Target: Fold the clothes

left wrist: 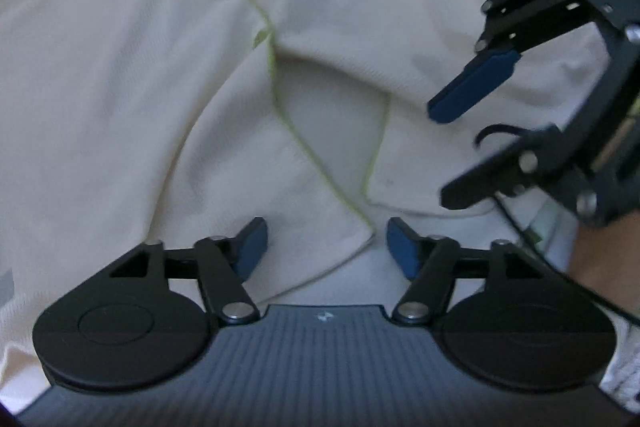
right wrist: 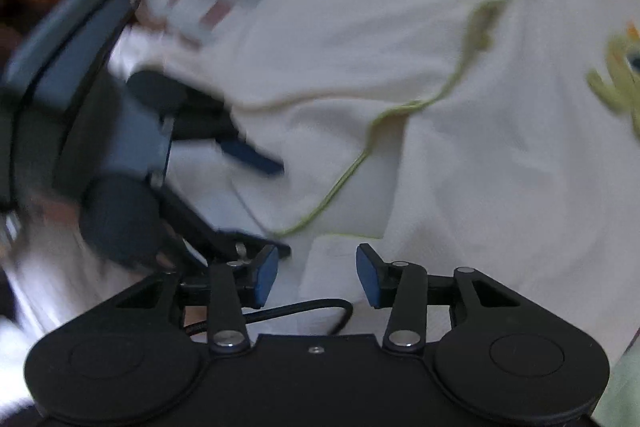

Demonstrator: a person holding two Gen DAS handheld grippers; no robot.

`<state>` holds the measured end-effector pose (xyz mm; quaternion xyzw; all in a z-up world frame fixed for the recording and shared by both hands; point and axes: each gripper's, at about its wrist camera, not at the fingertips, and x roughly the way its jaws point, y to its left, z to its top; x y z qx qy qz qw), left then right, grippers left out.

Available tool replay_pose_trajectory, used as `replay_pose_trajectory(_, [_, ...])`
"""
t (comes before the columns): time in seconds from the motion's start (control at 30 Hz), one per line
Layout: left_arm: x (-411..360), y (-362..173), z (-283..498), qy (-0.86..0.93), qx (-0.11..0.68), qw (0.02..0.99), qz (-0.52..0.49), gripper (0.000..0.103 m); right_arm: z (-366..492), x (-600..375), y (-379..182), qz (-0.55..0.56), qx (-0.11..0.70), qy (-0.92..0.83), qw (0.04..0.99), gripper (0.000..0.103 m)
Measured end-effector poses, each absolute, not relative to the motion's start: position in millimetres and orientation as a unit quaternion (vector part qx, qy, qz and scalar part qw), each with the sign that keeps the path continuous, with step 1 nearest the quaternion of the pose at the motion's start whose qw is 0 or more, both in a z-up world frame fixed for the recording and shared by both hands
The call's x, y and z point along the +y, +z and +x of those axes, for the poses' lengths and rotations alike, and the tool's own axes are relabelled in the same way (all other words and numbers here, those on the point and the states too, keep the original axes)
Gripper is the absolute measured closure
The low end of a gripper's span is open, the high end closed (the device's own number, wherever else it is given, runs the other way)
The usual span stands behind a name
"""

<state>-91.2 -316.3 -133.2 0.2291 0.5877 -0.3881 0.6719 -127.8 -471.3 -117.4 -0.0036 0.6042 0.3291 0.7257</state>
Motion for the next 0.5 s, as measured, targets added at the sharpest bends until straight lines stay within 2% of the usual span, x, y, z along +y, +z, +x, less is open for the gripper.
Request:
replay_pose_trajectory(0.1, [-312.7,-136.5,-93.5,-0.386,0.589,0.675,0.219,0.036,-130.7,-457.4,-129.5,-0.046,0.613,0.343,0.71,0.049])
replay_pose_trajectory(0.17, [-308.7,-135.8,-92.8,-0.376,0.582,0.691,0.207,0.044,-126.2,-455.5,-141.4,-0.03,0.635,0.332,0.697,0.043])
replay_pose_trajectory(0.2, [-306.6,-136.1,-90.9,-0.373,0.583,0.695,0.197,0.056,-123.8,-456.3,-147.2,-0.021,0.647,0.316,0.694,0.04])
replay_pose_trajectory(0.23, [-304.8,-136.0,-89.1,-0.372,0.583,0.697,0.189,0.078,-121.4,-457.2,-153.0,-0.012,0.658,0.3,0.69,0.039])
replay_pose_trajectory(0.27, [-303.1,-135.7,-87.6,-0.371,0.583,0.7,0.181,0.084,-119.5,-458.4,-157.5,-0.003,0.666,0.285,0.69,0.039])
replay_pose_trajectory(0.3, [-302.5,-134.5,-87.0,-0.372,0.583,0.701,0.177,0.094,-117.8,-458.5,-161.4,0.004,0.671,0.275,0.688,0.039])
replay_pose_trajectory(0.33, [-301.9,-132.6,-87.5,-0.374,0.582,0.701,0.172,0.096,-117.9,-456.5,-162.4,0.005,0.672,0.283,0.685,0.037])
replay_pose_trajectory(0.37, [-299.4,-130.8,-88.7,-0.376,0.584,0.7,0.167,0.097,-118.1,-454.5,-163.4,0.005,0.672,0.291,0.681,0.051])
replay_pose_trajectory(0.4, [-297.0,-128.7,-90.0,-0.378,0.586,0.699,0.161,0.097,-118.3,-452.5,-164.3,0.006,0.672,0.299,0.678,0.072])
replay_pose_trajectory(0.43, [-294.4,-124.5,-91.0,-0.382,0.588,0.697,0.149,0.097,-120.1,-447.0,-167.2,-0.001,0.681,0.32,0.659,0.098])
replay_pose_trajectory(0.5, [-287.3,-109.0,-89.8,-0.396,0.585,0.696,0.129,0.098,-121.2,-445.7,-165.8,-0.007,0.679,0.342,0.65,0.098])
